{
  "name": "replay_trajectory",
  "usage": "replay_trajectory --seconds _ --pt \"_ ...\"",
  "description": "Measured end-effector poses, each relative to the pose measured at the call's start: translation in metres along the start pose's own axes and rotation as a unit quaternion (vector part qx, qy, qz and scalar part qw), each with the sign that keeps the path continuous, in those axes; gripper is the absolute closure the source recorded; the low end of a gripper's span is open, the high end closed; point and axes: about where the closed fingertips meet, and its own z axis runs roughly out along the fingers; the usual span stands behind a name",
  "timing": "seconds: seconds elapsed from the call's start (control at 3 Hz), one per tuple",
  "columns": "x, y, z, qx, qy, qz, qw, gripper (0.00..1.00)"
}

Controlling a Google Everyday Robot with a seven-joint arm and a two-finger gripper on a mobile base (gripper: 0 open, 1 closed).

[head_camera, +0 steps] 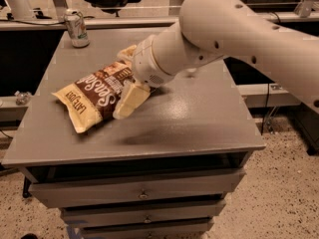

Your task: Pick brown chip bag

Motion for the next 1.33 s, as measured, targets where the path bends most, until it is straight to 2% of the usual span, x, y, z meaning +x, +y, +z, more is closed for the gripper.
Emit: replay_trajectory --seconds 1.0,1.33 --pt "0.004 0.002 0.040 -0.002 -0.009 0.004 0.9999 0.00" --pt "0.008 0.007 0.053 -0.004 -0.009 0.012 0.9999 0.17"
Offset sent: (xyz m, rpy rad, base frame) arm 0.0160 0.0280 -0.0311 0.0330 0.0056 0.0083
